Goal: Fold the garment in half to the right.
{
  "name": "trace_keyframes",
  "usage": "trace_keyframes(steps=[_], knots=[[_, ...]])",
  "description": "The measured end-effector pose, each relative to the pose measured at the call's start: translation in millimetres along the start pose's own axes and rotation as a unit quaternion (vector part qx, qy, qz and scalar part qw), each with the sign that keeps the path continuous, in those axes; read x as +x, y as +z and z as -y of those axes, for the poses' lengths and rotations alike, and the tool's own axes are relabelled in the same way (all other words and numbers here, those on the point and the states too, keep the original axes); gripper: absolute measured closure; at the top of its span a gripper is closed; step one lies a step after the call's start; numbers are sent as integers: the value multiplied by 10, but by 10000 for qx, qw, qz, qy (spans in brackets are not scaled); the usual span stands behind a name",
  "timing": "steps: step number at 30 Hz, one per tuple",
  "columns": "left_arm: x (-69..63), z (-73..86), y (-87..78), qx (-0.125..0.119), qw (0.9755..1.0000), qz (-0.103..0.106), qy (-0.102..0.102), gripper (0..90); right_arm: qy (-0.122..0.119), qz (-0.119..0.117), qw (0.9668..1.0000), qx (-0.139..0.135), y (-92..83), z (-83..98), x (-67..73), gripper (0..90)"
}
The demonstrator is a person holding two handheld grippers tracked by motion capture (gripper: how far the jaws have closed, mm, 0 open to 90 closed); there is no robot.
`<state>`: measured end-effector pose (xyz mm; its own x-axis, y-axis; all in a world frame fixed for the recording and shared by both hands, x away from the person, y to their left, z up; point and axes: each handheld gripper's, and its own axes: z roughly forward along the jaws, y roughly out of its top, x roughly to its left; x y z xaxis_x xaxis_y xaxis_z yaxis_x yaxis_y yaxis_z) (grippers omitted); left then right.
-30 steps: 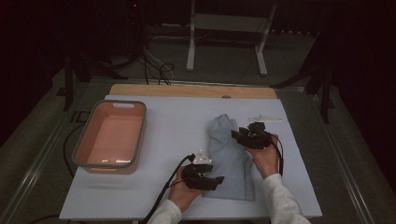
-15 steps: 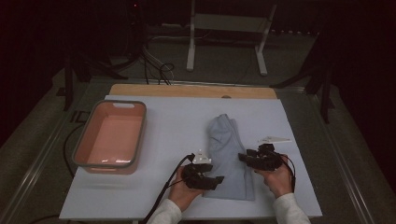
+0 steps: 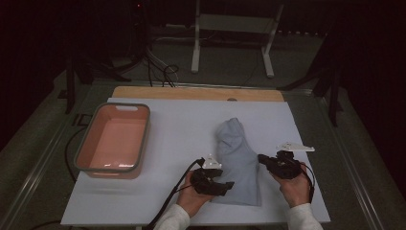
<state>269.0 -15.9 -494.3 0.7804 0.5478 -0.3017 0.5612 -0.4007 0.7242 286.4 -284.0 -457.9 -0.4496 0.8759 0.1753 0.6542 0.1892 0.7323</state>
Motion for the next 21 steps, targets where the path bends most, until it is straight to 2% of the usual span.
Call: trace_keyframes(steps=[4,6,7,10,11,12,13,17,18,19,21], knots=[[-30,-10,42,18,10000,47,57,388,2,303,9995,84,-1,65,-58,894],[-29,-10,35,11,10000,54,44,387,90,301,9994,113,7,97,-75,874],[-22,-8,30,9,10000,40,47,385,114,312,9994,112,3,109,-74,822],[0,2,14,19,10000,32,21,388,233,326,9991,118,-38,141,-46,588],[3,3,17,19,10000,20,22,388,263,302,9991,120,-55,160,-30,545],[3,3,17,19,10000,20,22,388,263,302,9991,120,-55,160,-30,545],[0,5,27,7,10000,21,13,385,317,250,9990,175,-77,224,23,473],[-12,9,40,17,10000,-1,26,378,423,127,9985,321,-69,307,67,448],[-12,10,41,31,10000,3,42,378,417,125,9983,388,-53,338,88,448],[-13,10,40,20,10000,1,31,377,348,158,9976,578,4,388,126,454],[-16,10,22,-14,10000,6,22,374,278,227,9967,722,71,419,146,487]])
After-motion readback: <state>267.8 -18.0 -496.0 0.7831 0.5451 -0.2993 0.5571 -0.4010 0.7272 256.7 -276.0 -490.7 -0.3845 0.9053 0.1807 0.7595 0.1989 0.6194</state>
